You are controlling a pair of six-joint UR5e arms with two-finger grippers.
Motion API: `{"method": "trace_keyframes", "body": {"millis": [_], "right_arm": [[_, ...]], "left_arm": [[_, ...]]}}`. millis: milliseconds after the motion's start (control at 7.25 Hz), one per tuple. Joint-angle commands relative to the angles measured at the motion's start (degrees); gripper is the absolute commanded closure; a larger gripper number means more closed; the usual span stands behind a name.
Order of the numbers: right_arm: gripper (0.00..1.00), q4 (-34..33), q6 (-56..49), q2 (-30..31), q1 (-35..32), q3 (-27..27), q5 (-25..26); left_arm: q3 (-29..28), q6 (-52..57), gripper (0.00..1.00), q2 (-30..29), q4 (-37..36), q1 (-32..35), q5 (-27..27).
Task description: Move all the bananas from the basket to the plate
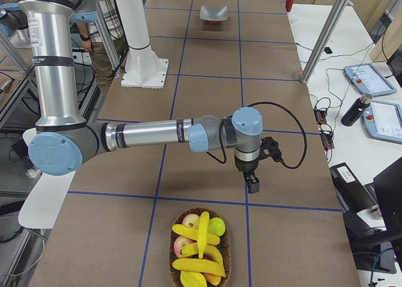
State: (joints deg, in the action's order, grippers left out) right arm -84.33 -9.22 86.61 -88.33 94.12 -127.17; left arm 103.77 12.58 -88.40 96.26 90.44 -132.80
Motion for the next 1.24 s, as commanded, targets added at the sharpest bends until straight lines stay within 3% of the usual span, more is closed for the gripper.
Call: {"method": "trace_keyframes", "body": {"millis": [0,138,690,966,1103], "right_arm": [[0.0,3.45,-6.28,1.09,0.0,-0.69,0.42],[0.0,4.08,-15.13,2.67,0.0,-1.04,0.08],[0.01,3.56,-38.62,10.32,-2.01,-1.31,0.16],[0.01,3.48,-53.75,11.3,-4.03,-5.68,0.52],[0.02,3.74,-54.5,11.91,-4.04,-6.92,0.61]], "left_arm": [[-3.81,-3.76,0.0,-2.1,6.39,-0.27,0.26],[-5.93,-9.27,0.0,-3.6,6.57,-0.27,-0.26],[-6.12,-9.86,0.0,-3.0,7.01,-0.27,-0.26],[-5.95,-9.86,0.0,-2.65,7.45,-0.27,-0.35],[-6.03,-9.94,0.0,-2.48,8.32,-0.27,-0.35]]}}
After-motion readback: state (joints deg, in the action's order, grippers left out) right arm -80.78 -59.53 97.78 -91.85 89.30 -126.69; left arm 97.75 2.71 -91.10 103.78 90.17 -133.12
